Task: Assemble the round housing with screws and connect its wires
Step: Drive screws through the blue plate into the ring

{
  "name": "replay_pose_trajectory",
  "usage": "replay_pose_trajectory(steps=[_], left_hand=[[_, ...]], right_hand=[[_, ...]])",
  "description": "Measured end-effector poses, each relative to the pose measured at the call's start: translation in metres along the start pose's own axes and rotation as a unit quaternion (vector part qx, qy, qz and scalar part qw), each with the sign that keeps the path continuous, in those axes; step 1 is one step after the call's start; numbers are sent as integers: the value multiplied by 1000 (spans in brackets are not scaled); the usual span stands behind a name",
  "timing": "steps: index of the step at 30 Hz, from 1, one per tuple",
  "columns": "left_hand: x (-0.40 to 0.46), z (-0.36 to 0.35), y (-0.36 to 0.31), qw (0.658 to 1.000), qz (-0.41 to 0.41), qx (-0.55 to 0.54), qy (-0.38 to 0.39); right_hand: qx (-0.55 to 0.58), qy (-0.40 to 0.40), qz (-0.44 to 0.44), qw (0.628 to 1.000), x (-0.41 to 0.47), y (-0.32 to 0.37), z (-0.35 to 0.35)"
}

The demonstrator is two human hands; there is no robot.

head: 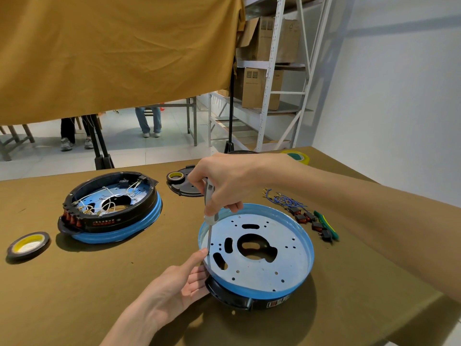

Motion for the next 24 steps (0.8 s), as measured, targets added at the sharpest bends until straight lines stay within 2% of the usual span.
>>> replay_pose_trajectory(steps=[18,21,24], left_hand=[[2,-1,1,1000,-14,1,4],[0,-4,1,1000,-26,6,10],[0,-6,2,999,-40,0,-8]], right_hand=[[23,9,3,1000,-3,-8,-3],[68,-10,-16,997,-18,-25,-2],[199,-97,-23,975,-38,-51,1]])
Point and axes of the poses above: each hand's wrist, its own x-axis towards the middle knuckle, its own z-axis out of the back of the hand, y = z × x, the point moved 1 cm from there along x, towards the middle knuckle, and after that the axes turned 6 degrees about y, right-handed, at the moved point
